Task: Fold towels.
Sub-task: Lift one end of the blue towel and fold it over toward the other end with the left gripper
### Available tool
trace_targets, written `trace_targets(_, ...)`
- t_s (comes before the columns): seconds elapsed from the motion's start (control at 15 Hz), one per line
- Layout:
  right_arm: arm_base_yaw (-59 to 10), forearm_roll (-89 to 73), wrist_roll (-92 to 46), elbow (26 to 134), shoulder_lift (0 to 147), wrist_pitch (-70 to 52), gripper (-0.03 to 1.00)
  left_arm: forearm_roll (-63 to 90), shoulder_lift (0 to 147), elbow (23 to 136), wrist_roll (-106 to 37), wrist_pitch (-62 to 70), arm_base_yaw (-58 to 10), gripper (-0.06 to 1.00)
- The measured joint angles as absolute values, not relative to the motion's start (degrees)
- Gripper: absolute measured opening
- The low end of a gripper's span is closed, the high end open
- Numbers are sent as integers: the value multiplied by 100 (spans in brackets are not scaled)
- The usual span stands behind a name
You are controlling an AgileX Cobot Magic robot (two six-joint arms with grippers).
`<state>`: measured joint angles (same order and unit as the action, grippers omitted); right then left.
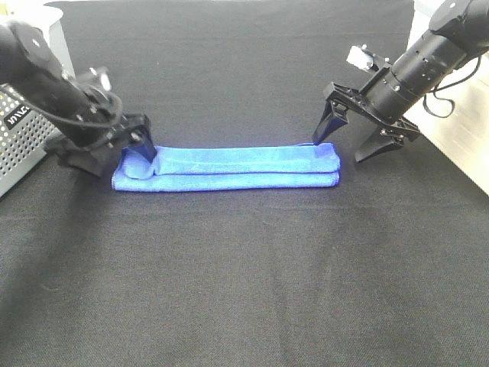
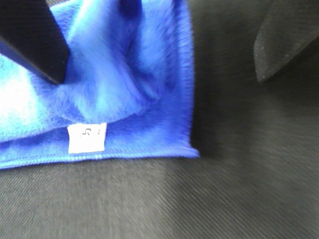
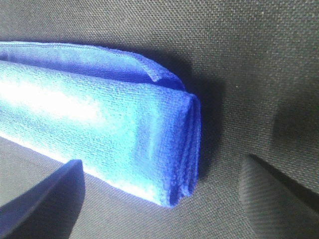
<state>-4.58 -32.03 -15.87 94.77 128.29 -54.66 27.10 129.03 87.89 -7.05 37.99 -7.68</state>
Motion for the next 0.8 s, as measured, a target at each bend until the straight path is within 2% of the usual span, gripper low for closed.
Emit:
trace_targets(0.07,-458,-3191,-1587,9477,12829,-5443,79,2779,12949,8801,-710,3736,-779,94)
trace_targets(0.2,-453,-3191,-1587,9477,12829,-5374,79,2968,13041,8835,-722,3581,-779,78)
trace_targets(0.27,-453,-3191,-1587,9477,12829,-5374,79,2968,13041,8835,-722,3581,-779,78)
trace_targets(0.53,-453,-3191,-1587,9477,12829,-5346,79,3203,13161,8846,-705,3507,-779,11)
trace_targets(0.6,-453,-3191,-1587,9477,12829,-5323,79,3197,13161,8846,-705,3478,-796,6)
trace_targets(0.8,-453,-3191,-1587,9477,12829,-5317,79,2888,12989,8846,-642,3633,-710,6)
